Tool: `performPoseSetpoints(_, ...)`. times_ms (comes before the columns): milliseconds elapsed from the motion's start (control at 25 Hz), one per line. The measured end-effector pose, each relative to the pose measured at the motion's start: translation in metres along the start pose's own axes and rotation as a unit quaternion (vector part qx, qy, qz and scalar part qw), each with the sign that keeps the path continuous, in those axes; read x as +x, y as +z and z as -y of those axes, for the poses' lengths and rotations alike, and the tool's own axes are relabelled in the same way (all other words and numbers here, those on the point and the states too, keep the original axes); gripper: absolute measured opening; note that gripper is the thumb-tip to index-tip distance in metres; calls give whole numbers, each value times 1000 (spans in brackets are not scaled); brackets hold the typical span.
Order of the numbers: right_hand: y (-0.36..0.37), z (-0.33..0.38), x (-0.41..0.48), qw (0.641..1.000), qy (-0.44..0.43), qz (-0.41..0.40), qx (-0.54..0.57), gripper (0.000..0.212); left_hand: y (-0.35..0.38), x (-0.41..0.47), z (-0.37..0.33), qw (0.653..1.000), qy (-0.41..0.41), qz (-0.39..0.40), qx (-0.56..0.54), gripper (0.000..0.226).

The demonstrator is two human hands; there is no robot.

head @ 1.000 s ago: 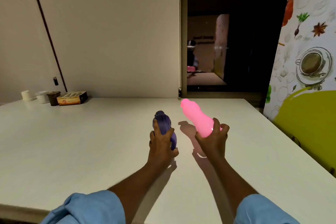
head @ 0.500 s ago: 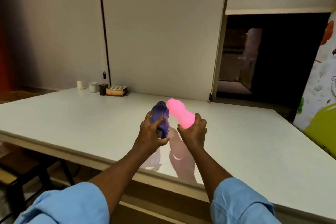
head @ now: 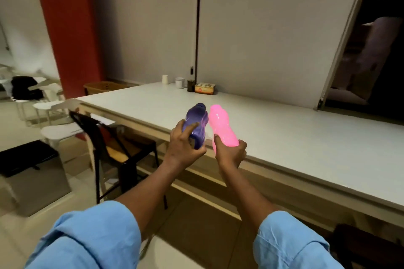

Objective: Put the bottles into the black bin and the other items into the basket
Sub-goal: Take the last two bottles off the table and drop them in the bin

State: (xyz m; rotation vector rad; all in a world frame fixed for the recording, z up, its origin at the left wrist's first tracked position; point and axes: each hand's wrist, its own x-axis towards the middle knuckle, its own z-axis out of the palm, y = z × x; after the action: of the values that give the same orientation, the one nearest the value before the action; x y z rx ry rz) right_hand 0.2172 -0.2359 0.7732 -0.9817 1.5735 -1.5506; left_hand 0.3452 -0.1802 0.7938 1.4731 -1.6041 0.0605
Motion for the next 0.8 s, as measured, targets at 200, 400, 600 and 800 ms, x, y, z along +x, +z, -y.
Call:
performPoseSetpoints(200,84,-5,-91,996,35,78,19,83,-75,-36,77,993,-87,-71,-37,70)
performPoseSetpoints(400,171,-12,-153,984,77,158,37,81,-125,-59,149,979,-151,-133,-8,68)
performPoseSetpoints(600,274,-29,-214,966,111,233,37,82,-177,-67,240,962,-208,-176,33,66)
performPoseSetpoints(800,380,-49,-254,937,176,299,29,81,-217,-62,332,942,-260,-190,92,68)
